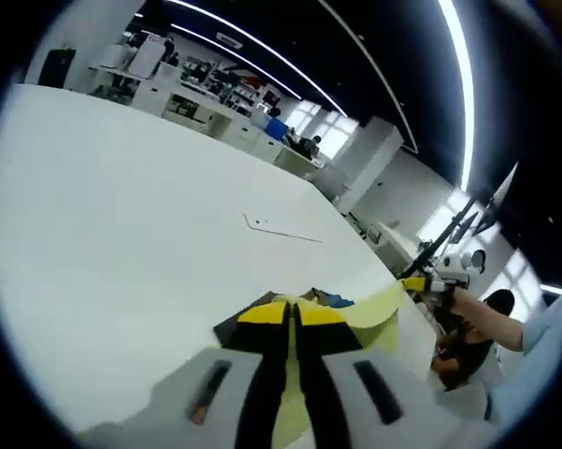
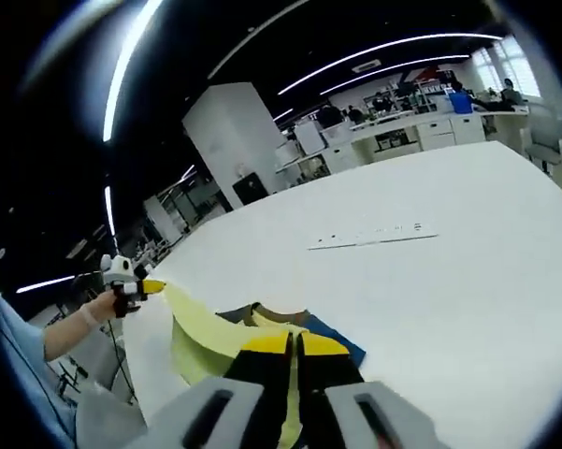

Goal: Fold the garment on the visible template until the final outline fits inside the template.

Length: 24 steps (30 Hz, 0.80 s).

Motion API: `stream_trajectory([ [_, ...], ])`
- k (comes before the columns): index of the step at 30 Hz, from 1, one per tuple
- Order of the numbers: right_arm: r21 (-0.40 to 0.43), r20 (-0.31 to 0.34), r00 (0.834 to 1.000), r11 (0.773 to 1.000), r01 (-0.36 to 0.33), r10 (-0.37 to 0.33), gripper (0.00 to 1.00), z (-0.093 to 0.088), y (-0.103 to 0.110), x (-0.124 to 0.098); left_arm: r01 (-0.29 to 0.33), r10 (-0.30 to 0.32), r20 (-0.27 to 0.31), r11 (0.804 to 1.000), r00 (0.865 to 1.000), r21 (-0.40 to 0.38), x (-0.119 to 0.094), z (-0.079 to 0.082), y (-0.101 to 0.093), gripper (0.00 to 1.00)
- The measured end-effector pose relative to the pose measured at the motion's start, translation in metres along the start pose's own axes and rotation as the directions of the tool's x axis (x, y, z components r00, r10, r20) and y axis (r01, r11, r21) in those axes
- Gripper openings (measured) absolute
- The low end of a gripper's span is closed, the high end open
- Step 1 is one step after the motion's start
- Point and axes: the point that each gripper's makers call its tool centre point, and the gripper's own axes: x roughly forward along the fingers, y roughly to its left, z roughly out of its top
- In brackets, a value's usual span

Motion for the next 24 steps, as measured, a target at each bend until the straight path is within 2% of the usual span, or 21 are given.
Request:
stream_trajectory([
  [8,0.024,-0.034,0.999,0.999,0.04,-0.039,0.0,-0.011,-0.025,0.024,-0.048,0.047,-0.006,0.996,0.999,-0.069,0.019,-0.007,0.026,0.0],
  [14,0.056,-0.048,0.997,0.996,0.064,-0.062,0.0,-0.019,-0.042,0.04,-0.094,0.093,-0.011,0.989,0.996,-0.117,0.03,-0.02,0.048,0.0],
  [16,0.068,-0.062,0.996,0.995,0.073,-0.069,0.0,-0.024,-0.048,0.046,-0.1,0.1,-0.01,0.984,0.995,-0.147,0.033,-0.024,0.054,0.0],
  [24,0.115,-0.082,0.993,0.989,0.096,-0.087,0.0,-0.039,-0.065,0.06,-0.142,0.139,-0.03,0.973,0.99,-0.18,0.04,-0.043,0.07,0.0],
])
